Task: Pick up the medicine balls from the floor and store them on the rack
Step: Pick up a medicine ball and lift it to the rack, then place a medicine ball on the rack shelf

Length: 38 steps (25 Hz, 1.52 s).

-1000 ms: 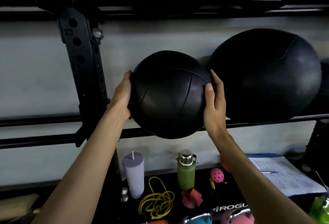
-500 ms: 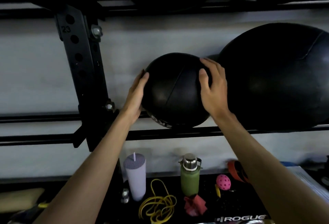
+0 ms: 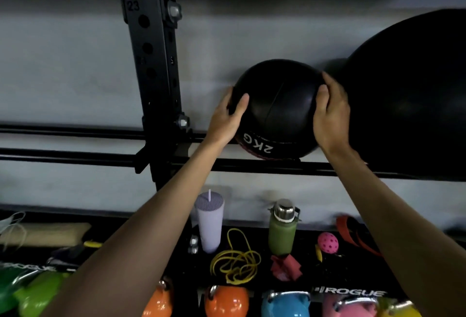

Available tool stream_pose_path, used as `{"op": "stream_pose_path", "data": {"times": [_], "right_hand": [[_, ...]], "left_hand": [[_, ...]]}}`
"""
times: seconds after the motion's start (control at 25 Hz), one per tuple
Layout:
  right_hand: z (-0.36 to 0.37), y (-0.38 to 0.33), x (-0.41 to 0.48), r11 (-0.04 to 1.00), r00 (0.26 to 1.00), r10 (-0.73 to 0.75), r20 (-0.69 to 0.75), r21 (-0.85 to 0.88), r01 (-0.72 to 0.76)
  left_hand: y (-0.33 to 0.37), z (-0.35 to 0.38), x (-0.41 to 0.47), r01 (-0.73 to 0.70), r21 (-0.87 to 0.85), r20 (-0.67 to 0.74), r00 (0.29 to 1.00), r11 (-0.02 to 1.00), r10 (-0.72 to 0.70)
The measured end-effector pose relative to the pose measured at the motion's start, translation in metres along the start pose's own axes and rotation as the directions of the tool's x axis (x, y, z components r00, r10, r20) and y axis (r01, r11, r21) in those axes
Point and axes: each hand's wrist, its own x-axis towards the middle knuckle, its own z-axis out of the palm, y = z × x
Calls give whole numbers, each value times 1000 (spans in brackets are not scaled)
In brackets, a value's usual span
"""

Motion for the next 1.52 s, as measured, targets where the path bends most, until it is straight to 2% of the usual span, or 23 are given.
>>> {"op": "stream_pose_path", "data": {"times": [0.2,0.32,0.4,0.52,0.68,0.8,0.92,1.0,1.16,1.4,1.52], "right_hand": [[3,-39,-60,987,999,8,-40,-158,-15],[15,-75,-116,979,1000,-8,-25,-203,3],[33,-100,-173,979,999,-4,45,-203,13],[64,-133,-272,978,961,72,265,-210,-16],[103,-159,-396,952,785,267,559,-280,-124],[125,-167,-479,911,602,408,686,-349,-220],[142,-163,-548,871,426,490,761,-403,-282],[153,-159,-585,837,322,537,780,-446,-316],[174,-137,-650,774,138,599,789,-525,-354],[192,-83,-736,658,-112,677,728,-666,-352],[210,-40,-792,589,-166,724,669,-726,-357]], "left_hand": [[-31,-52,-48,-72,250,-76,993,965,93],[-61,-90,-96,-46,354,-41,997,934,64],[-89,-122,-139,-32,424,7,999,905,32],[-133,-169,-212,35,532,43,997,846,-68],[-198,-223,-295,146,620,81,965,771,-248],[-254,-255,-352,254,643,76,918,723,-390],[-305,-269,-402,352,666,94,835,658,-542],[-335,-272,-428,408,707,79,766,578,-638],[-398,-264,-467,400,787,143,621,469,-770],[-493,-252,-507,549,763,103,419,342,-902],[-564,-246,-541,615,735,86,332,284,-939]]}}
